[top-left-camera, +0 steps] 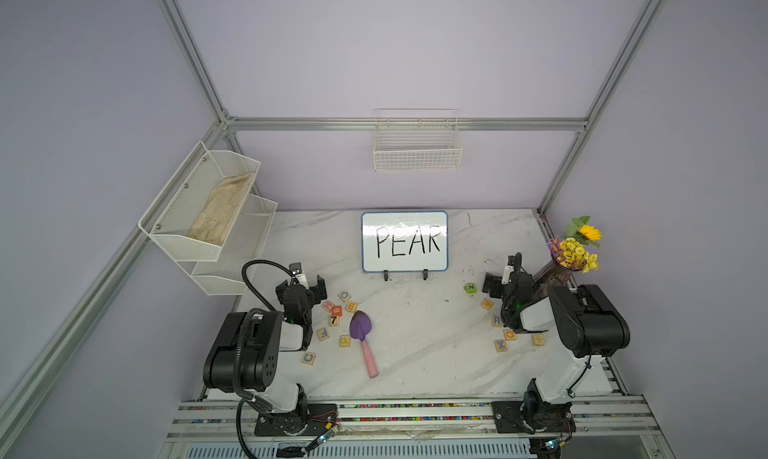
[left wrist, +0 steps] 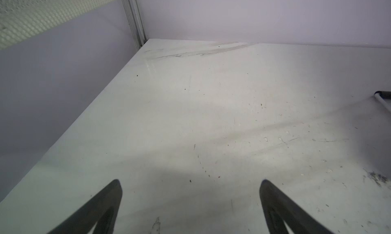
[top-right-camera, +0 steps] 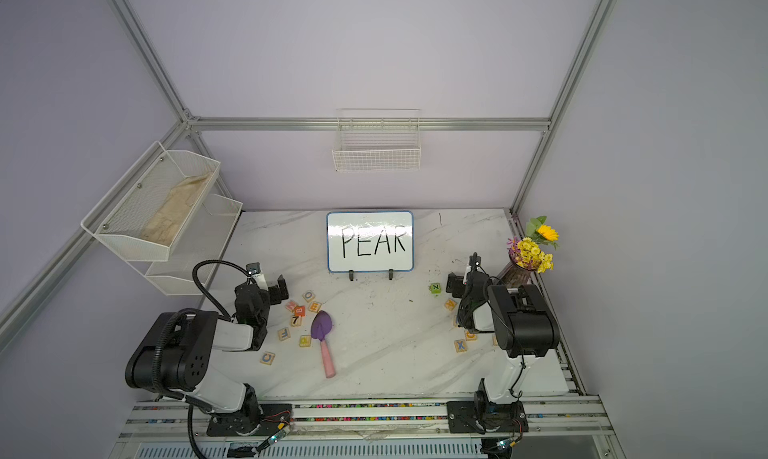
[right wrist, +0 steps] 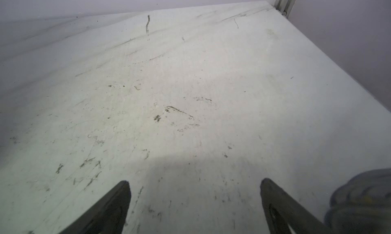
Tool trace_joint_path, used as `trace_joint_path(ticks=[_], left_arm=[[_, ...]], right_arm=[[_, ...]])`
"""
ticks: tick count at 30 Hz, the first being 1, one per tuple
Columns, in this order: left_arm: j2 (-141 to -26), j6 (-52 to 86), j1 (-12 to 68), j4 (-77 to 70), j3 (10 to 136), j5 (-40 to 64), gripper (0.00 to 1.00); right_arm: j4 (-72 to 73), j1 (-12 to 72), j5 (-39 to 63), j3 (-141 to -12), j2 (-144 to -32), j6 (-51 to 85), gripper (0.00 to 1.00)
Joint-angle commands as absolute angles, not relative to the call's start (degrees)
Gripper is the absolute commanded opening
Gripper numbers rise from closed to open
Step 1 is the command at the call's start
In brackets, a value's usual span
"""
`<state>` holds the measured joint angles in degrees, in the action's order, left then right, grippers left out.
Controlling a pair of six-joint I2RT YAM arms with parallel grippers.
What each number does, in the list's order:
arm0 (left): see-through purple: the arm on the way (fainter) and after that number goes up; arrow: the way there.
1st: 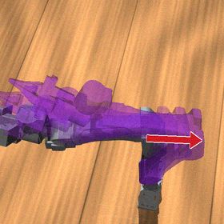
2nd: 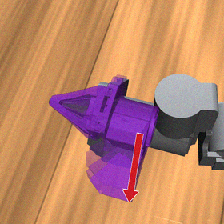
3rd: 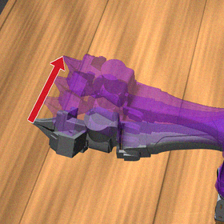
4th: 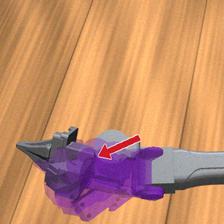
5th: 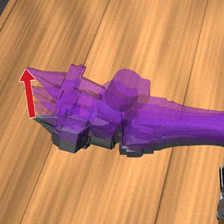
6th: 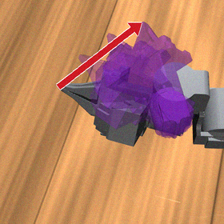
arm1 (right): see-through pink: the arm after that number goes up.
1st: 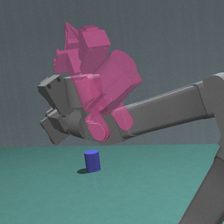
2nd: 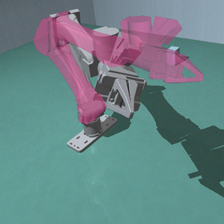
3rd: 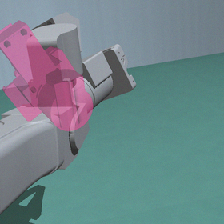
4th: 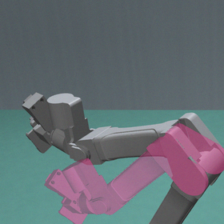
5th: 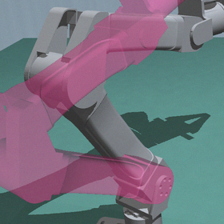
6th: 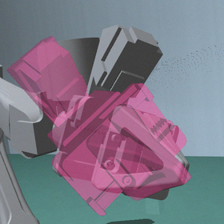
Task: Spell the uppercase word “pear” with letter blocks
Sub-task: Pick up the letter block from the center of the board.
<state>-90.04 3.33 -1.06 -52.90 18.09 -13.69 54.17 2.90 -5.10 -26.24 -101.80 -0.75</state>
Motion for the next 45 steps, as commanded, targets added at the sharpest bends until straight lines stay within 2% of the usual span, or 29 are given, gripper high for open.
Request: trace_joint_path(ticks=[1, 45], left_arm=[[-89.6, 2.4, -0.8, -55.1, 20.9, -14.2, 1.0], [-89.6, 2.4, -0.8, -55.1, 20.8, -14.2, 1.0]], right_arm=[[54.1, 3.2, -5.4, -26.2, -101.8, -1.8, 0.97], [53.9, 3.2, -5.6, -26.3, -101.8, -1.9, 0.97]])
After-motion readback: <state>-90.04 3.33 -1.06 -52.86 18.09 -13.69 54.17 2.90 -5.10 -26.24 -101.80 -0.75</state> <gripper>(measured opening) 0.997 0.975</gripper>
